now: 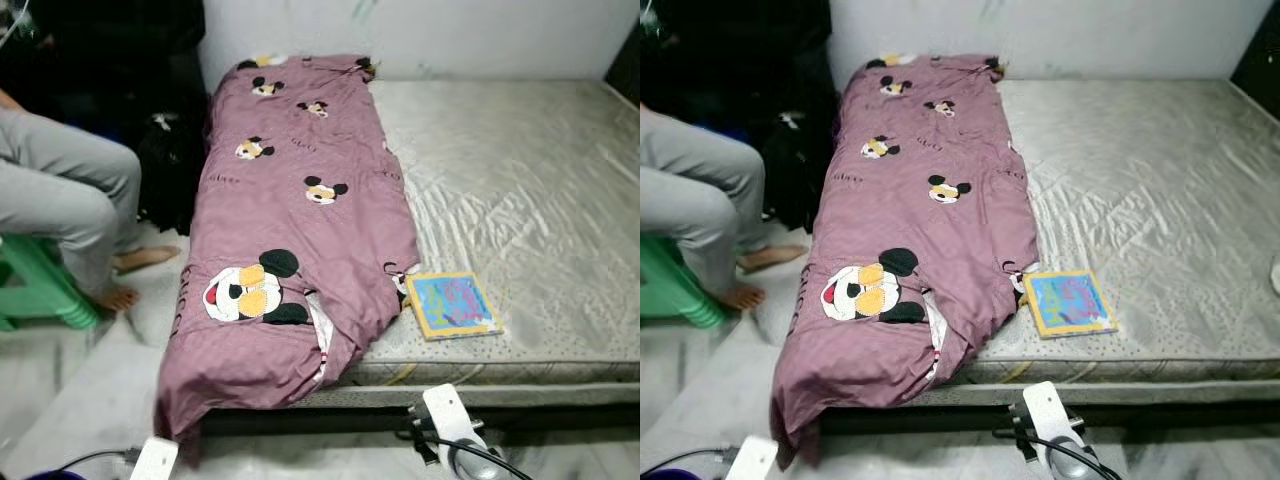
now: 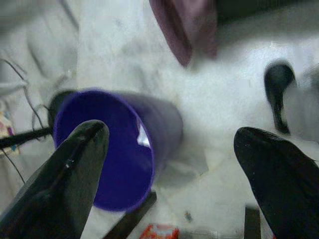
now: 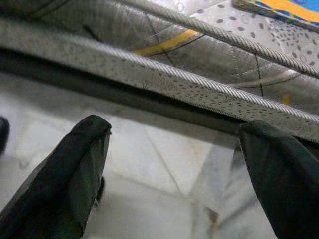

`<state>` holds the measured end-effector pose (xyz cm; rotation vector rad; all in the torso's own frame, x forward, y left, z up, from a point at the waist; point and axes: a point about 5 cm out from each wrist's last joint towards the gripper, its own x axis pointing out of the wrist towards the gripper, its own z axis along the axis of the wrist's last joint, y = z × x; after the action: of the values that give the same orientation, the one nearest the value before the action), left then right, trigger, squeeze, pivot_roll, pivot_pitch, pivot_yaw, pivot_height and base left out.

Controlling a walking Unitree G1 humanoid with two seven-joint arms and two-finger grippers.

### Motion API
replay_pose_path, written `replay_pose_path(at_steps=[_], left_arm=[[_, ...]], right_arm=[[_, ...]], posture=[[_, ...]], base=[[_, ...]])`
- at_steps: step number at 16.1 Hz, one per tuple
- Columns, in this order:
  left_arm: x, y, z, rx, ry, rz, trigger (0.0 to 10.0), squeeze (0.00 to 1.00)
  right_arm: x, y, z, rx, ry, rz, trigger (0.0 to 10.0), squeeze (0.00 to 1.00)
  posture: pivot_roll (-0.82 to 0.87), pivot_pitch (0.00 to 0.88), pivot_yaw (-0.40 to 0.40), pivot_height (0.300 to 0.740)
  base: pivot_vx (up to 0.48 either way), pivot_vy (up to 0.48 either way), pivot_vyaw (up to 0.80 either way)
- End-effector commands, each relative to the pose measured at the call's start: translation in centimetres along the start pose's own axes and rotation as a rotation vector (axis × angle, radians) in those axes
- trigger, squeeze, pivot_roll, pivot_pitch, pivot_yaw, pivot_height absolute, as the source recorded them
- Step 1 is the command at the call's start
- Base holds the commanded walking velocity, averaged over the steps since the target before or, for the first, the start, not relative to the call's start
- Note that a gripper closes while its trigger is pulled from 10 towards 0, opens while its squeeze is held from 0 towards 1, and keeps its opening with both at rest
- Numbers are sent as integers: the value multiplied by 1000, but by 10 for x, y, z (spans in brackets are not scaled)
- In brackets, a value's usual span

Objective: Clean up the room

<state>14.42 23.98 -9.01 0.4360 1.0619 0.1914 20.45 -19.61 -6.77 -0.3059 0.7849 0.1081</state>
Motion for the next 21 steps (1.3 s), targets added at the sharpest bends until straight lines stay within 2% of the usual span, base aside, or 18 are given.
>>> replay_pose_path(at_steps=[1, 3, 4, 5, 6, 7, 8, 12, 13, 14, 16, 17, 20, 21], left_arm=[[0, 3, 0, -86, -17, 38, 10000, 0], [-1, 4, 3, -198, -51, 93, 10000, 0], [6, 47, 43, -225, -180, 176, 10000, 0], [5, 99, 89, -246, -300, 246, 10000, 0], [1, 112, 111, -265, -380, 272, 10000, 0], [-1, 115, 120, -286, -424, 283, 10000, 0], [-4, 118, 128, -315, -469, 290, 10000, 0], [-10, 119, 145, -362, -567, 285, 10000, 0], [-13, 118, 156, -361, -618, 273, 10000, 0], [-22, 113, 174, -363, -728, 230, 10000, 0], [-35, 103, 196, -366, -867, 157, 10000, 0], [-53, 91, 213, -350, -1006, 75, 10000, 0], [-66, 84, 221, -330, -1082, 34, 10000, 0], [-79, 79, 224, -324, -1142, 10, 10000, 0]], right_arm=[[-3, -6, -8, 38, 6, -44, 10000, 0], [-3, -9, -6, 68, -18, -81, 10000, 0], [-3, -10, -3, 104, -45, -105, 10000, 0], [-4, -11, -2, 119, -56, -112, 10000, 0], [8, -50, 61, 135, -193, -160, 10000, 0], [8, -76, 103, 146, -291, -185, 10000, 0], [6, -83, 111, 149, -330, -190, 10000, 0], [3, -86, 124, 162, -422, -187, 10000, 0], [2, -87, 132, 174, -460, -178, 10000, 0], [-2, -89, 146, 192, -535, -166, 10000, 0], [-7, -89, 166, 224, -634, -134, 10000, 0], [-14, -87, 182, 263, -728, -87, 10000, 0], [-20, -82, 189, 295, -785, -42, 10000, 0], [-28, -75, 190, 321, -827, -6, 10000, 0]], posture=[[-68, 80, -22, 740], [-65, 73, -27, 740], [-66, 69, -29, 740], [-66, 69, -29, 740], [-74, 62, -27, 740], [-75, 59, -26, 740], [-78, 54, -25, 740], [-84, 20, -27, 740], [-83, 1, -30, 740], [-80, 0, -33, 740], [-74, 0, -33, 740], [-72, 0, -27, 740], [-70, 0, -24, 740], [-64, 0, -27, 740]], base=[[0, 0, 0], [0, 0, 0], [0, 0, 0], [0, 0, 0], [0, 0, 0], [0, 0, 0], [0, 0, 0], [0, 0, 0], [0, 0, 0], [0, 0, 0], [0, 0, 0], [0, 0, 0], [0, 0, 0], [0, 0, 0]])
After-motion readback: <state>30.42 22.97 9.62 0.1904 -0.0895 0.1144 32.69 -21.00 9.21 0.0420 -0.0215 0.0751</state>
